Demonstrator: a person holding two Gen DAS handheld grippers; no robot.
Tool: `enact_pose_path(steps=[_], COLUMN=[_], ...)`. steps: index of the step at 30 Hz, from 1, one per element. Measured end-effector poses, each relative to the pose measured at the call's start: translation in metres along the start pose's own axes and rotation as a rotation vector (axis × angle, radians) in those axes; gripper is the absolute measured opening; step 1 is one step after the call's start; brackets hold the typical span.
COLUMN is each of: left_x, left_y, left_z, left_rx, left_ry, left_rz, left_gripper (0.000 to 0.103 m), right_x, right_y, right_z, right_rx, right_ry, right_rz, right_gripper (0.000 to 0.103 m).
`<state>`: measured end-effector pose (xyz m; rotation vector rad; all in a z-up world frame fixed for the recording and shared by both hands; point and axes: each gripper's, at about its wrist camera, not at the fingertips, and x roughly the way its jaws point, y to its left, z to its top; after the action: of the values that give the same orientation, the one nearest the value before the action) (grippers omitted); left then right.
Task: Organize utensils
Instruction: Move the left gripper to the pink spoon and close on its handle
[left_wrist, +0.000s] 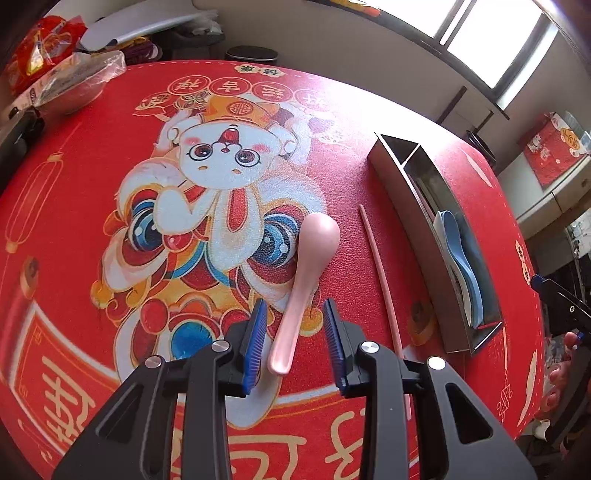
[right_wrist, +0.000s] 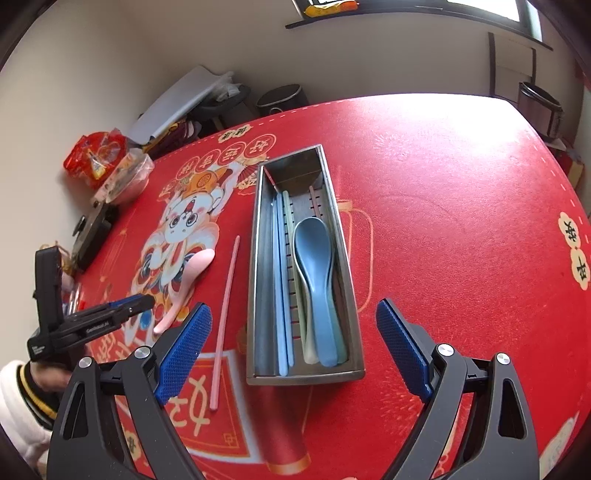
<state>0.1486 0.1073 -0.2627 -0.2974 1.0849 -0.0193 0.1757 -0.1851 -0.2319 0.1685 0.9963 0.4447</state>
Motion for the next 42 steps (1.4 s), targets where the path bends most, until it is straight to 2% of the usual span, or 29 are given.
enact_pose_path(steps=[8, 18, 25, 28, 33, 38, 42], left_x=[0.036, 0.053, 0.058, 0.059, 0.056, 0.04, 0.032], left_y=[0.007, 0.011, 0.004, 0.007, 0.005, 0.004, 0.007], left_z=[0.018, 0.027, 0.028, 0.029, 0.027, 0.022, 0.014], left_rx=[0.055, 0.137, 0.186, 0.181, 0.201, 0.24, 0.263], left_ry=[0.029, 0.047, 0.046, 0.058, 0.063, 0.043, 0.06], left_rz=[-0.108, -0.154, -0.16, -0.179, -0.172, -0.147, -0.141], left_gripper=[0.031, 0.028, 0.027, 0.018, 0.014, 0.005, 0.004], right_x=[-0.005, -0.018, -0.013, -0.01, -0.009, -0.009, -0.006], right_y=[0.023, 0.013, 0.014, 0.018, 0.024, 0.025, 0.03], right_z=[-0.001, -0.004, -0.005, -0.003, -0.003, -0.002, 0.0], right_rx=[0.033, 0.131, 0.158, 0.154, 0.14, 0.137, 0.135], right_ry=[-0.023, -0.053, -0.051, -0.048, -0.044, -0.043, -0.042], right_rz=[-0.108, -0.198, -0.199, -0.19, -0.178, -0.168, -0.149], right_gripper=[0.087, 0.087, 0.087, 0.087, 0.087, 0.087, 0.087])
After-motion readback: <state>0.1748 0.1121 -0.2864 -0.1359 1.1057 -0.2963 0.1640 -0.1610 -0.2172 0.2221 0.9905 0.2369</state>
